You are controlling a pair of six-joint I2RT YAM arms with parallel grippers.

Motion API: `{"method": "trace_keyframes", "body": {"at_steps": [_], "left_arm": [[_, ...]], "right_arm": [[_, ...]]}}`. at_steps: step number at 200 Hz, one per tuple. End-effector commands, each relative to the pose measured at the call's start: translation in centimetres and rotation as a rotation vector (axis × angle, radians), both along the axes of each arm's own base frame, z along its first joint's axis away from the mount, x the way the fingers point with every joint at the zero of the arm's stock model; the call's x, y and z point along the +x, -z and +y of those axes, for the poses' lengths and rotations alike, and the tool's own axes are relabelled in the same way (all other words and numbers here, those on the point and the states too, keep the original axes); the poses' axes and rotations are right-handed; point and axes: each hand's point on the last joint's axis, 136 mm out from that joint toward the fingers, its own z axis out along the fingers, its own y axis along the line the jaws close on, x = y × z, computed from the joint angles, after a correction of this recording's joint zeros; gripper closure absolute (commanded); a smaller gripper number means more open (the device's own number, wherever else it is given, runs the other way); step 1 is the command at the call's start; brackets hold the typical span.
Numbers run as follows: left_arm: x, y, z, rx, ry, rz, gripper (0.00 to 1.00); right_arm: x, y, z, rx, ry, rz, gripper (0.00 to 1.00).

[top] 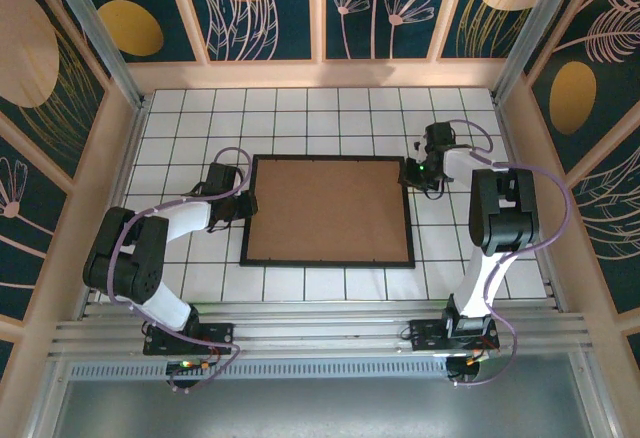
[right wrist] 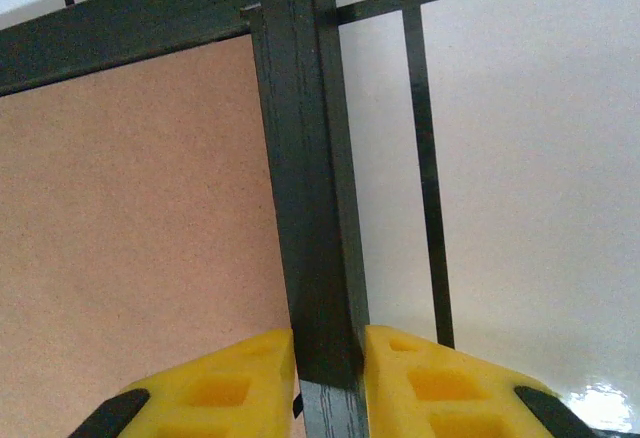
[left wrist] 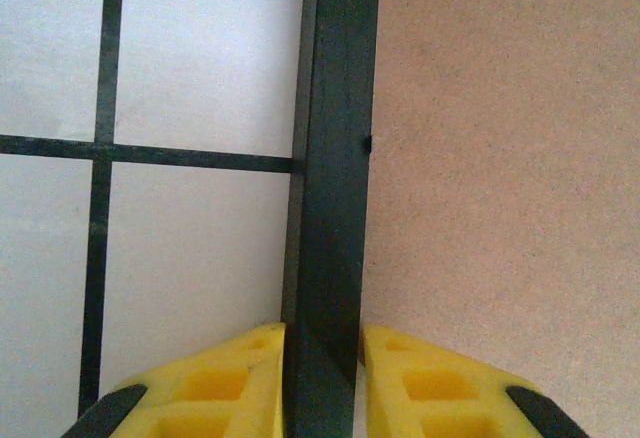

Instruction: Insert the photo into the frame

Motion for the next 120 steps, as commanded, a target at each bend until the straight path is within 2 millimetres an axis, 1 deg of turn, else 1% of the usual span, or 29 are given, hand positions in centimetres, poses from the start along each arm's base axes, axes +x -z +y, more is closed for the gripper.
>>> {"method": "trace_keyframes", "body": {"at_steps": [1, 28, 47, 64, 75, 96, 120], "left_arm": [[-0.8, 1.1, -0.6, 0.0, 0.035, 0.049, 0.75], [-0.8, 1.1, -0.6, 0.001, 0.038, 0.047, 0.75], [-0.9, 1.1, -0.6, 0.0, 0.037, 0.048, 0.75], [-0.8, 1.1, -0.7, -0.001, 0.04, 0.046, 0.75], [-0.8, 1.1, -0.7, -0.001, 0.042, 0.046, 0.75], [-0.8, 1.1, -0.7, -0.003, 0.044, 0.046, 0.75], [-0.8, 1.2, -0.7, -0.001, 0.047, 0.047, 0.75]], "right_arm": [[-0.7, 0.1, 0.2, -0.003, -0.018, 0.021, 0.75], [-0.3, -1.1, 0.7, 0.056, -0.012, -0.003, 0.71], [0.0, -2.1, 0.5, 0.093, 0.006, -0.027, 0.68], [-0.1, -2.5, 0.0, 0.099, 0.022, -0.034, 0.67], [-0.3, -2.4, -0.3, 0.091, 0.026, -0.031, 0.69], [-0.8, -2.0, -0.8, 0.067, 0.029, -0.017, 0.75], [-1.1, -1.4, -0.8, 0.06, 0.026, -0.002, 0.79]]}}
